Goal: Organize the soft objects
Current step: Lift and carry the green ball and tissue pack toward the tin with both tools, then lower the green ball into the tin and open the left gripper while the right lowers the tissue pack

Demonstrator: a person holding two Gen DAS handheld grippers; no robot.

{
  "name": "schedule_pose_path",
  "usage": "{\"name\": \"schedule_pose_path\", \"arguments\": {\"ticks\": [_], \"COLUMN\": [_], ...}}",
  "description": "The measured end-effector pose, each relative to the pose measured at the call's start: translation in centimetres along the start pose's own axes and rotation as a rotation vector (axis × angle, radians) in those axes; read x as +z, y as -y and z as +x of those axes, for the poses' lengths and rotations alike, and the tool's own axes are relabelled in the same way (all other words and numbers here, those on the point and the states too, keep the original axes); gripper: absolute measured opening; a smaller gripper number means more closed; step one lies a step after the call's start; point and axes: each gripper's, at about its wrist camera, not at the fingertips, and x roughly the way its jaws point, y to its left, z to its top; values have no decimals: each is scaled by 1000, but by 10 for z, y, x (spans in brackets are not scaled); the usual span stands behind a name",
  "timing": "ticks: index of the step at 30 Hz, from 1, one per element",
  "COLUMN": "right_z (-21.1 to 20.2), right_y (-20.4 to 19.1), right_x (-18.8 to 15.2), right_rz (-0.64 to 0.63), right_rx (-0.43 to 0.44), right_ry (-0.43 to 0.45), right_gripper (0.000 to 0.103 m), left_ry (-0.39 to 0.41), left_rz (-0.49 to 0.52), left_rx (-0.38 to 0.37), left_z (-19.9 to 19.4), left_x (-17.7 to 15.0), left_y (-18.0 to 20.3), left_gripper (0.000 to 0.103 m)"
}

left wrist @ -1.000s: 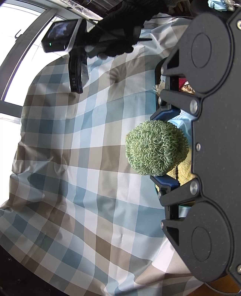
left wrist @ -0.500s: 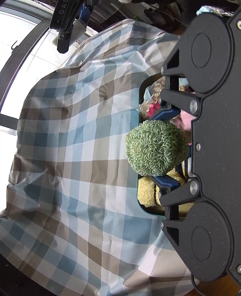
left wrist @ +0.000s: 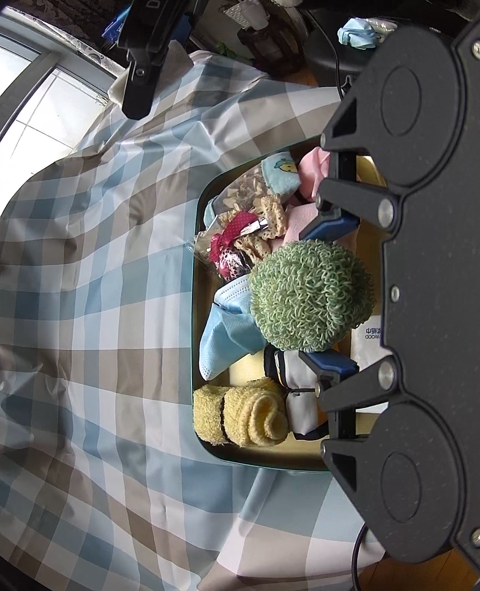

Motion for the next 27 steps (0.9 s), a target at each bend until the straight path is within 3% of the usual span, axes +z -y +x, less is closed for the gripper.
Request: {"name": "schedule_pose_path", "arguments": {"ticks": [9, 23, 25, 27], "right_z": [20, 29, 31, 32], "right_y": [7, -5, -6, -8], "right_x": [-14, -16, -17, -18], "right_rz": [36, 15, 12, 10], "right_rx": [5, 29, 31, 35], "right_ry": [-78, -102, -109, -114], "right_gripper": [85, 85, 85, 85], "left_ry": [-52, 68, 58, 62], "left_rz": [30, -7, -8, -5], "left_rx": [0, 90, 102, 114], "left_z": [5, 9, 17, 21], "left_x": [-11, 45, 48, 50], "left_y": [3, -17, -19, -21], "left_gripper": [57, 58, 60, 71]}}
